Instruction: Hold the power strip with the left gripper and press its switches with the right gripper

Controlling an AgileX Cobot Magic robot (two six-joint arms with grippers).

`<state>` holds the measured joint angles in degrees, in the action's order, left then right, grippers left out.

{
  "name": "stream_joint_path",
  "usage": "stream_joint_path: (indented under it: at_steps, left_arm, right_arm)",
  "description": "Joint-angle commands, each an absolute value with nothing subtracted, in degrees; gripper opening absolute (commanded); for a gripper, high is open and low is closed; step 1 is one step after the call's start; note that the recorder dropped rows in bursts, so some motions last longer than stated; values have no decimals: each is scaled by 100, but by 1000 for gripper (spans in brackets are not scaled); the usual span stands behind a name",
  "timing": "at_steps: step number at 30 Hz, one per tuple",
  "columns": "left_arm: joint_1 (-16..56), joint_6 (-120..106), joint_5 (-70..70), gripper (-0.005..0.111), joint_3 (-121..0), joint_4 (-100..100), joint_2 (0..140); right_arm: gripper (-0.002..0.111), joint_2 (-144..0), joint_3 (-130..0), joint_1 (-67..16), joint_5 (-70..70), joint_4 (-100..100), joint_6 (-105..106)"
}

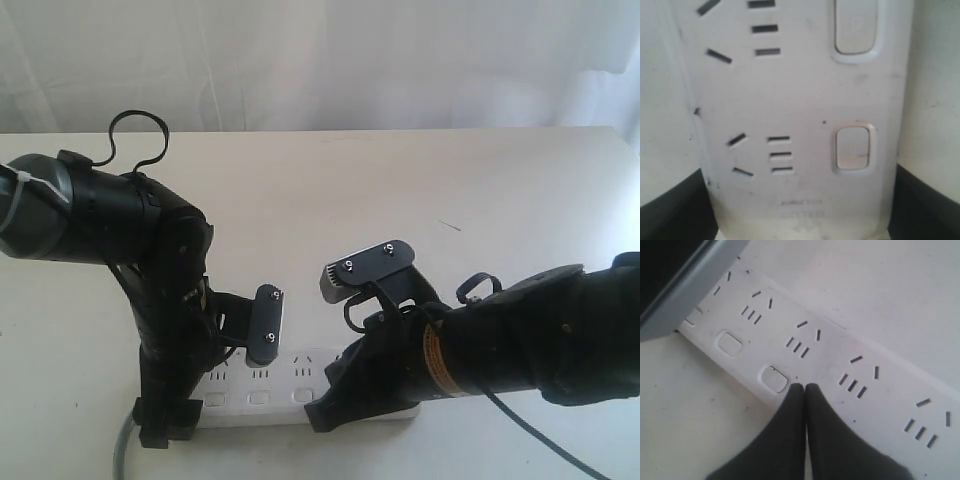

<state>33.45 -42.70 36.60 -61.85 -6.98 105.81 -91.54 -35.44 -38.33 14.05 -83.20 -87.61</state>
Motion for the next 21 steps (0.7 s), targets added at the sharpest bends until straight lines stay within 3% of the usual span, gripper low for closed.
stream_joint_path:
  at_steps: [1, 8, 16, 21]
  left_arm:
    - [3386, -4222, 3808, 0, -6077, -478, 10755]
    - [3386, -4222, 3773, 0, -6077, -478, 10755]
    - [3386, -4222, 3761, 0, -6077, -478, 10755]
    - [3386, -4222, 3772, 0, -6077, -478, 10755]
  right_arm:
    - [0, -9210, -3586, -3826, 1377, -8306, -8563]
    - [0, -10059, -3586, -3826, 1299, -8315, -8419]
    - [0, -8987, -3586, -3826, 1016, -8397, -8459]
    - [0, -9043, -3586, -3826, 899, -8397, -8511]
